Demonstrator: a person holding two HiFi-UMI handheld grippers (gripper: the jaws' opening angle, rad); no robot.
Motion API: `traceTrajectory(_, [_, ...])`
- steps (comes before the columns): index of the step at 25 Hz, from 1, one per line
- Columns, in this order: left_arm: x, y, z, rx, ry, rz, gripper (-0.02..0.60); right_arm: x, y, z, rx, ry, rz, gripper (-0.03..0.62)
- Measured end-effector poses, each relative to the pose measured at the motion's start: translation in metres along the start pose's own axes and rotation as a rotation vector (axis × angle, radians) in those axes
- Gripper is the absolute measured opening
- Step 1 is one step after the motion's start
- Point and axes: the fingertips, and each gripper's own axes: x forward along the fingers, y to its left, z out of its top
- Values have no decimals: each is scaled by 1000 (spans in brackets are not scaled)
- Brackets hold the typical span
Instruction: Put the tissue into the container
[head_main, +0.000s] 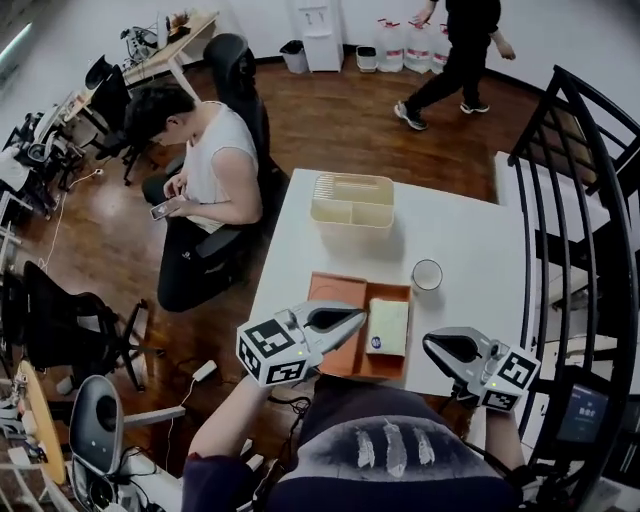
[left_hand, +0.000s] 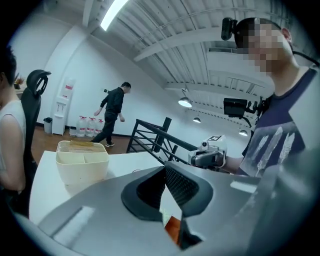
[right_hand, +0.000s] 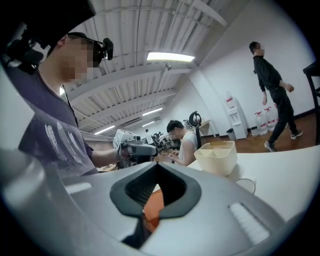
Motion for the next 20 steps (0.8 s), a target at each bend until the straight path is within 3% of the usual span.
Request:
traceTrajectory(5, [-16, -4, 3, 11, -4, -15, 14, 13, 13, 7, 11, -43, 5, 2])
traceTrajectory(20, [-47, 7, 6, 14, -37, 49, 14, 47, 5, 2, -10, -23, 21, 2])
